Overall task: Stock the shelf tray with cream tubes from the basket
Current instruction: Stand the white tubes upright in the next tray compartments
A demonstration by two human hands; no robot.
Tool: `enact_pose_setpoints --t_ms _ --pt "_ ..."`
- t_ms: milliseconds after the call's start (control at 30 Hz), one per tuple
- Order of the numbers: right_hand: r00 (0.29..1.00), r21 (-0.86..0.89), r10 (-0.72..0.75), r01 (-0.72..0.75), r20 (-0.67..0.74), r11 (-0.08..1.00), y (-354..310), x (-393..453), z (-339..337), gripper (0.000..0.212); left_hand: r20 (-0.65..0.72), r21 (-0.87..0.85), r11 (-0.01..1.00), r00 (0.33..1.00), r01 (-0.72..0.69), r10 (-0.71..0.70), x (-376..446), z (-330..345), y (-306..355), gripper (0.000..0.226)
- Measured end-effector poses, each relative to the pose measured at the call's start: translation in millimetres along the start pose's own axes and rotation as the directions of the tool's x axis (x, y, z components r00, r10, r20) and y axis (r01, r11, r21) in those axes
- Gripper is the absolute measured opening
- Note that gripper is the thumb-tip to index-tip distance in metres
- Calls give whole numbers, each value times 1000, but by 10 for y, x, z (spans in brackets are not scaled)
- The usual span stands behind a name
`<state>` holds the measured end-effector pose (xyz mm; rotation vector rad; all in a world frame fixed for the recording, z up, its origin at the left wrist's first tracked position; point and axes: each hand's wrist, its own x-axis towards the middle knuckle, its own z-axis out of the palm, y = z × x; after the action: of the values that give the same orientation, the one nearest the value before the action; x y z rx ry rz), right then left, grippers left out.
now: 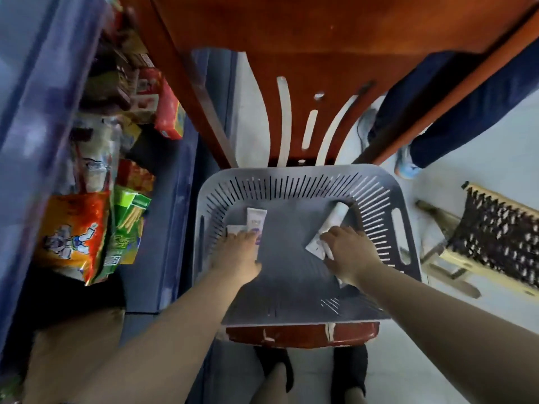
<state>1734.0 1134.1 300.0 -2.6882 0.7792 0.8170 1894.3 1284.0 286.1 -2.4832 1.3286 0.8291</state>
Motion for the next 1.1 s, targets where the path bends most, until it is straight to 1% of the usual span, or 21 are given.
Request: enact_pose_setpoints --t_ms 133,200,267,333,433,467,567,667,767,833,933,1000,1033,1100 --pt "972 141 224 -231 64 963 113 245 389 42 5 -5 1000 1000 18 -18 385 296 -12 50" --pt "949 206 299 -314 100 927 159 319 541 44 15 -23 999 999 47 -47 550 389 -5 45" --pt "932 253 346 -363 112 897 201 400 719 46 10 -50 995 996 84 -84 711 489 4 42" --pt "922 289 367 -387 122 876 205 490 871 46 6 -113 986 992 125 -125 858 579 -3 43" --pt "901 392 399 -432 167 812 186 622 1011 49 2 -260 944 977 204 -211 1040 685 -4 51" --pt "896 417 410 -443 171 794 188 668 1051 49 -2 -281 934 973 220 -230 1091 715 -4 54" --pt "888 463 435 -451 149 763 211 737 1095 51 -32 -268 943 976 199 -215 1191 775 31 63" --pt "881 494 446 -461 157 737 256 751 1046 48 -14 -295 940 983 170 -182 1267 779 103 65" --pt "884 508 438 -455 162 731 280 723 951 43 77 -336 921 981 196 -181 1284 759 207 64" --pt "891 506 424 -443 159 740 289 681 862 38 143 -370 904 974 215 -173 1257 773 268 68" --pt "913 570 381 -393 146 722 296 608 732 36 198 -425 879 970 216 -143 1152 822 315 71" --pt "924 647 348 -365 160 669 289 543 620 34 202 -482 849 971 215 -131 1037 805 337 61" --pt "923 697 341 -363 178 618 279 526 591 30 216 -534 813 967 232 -135 998 808 334 50" --pt "927 779 325 -341 187 526 260 424 465 19 256 -667 683 952 299 -168 845 720 325 33"
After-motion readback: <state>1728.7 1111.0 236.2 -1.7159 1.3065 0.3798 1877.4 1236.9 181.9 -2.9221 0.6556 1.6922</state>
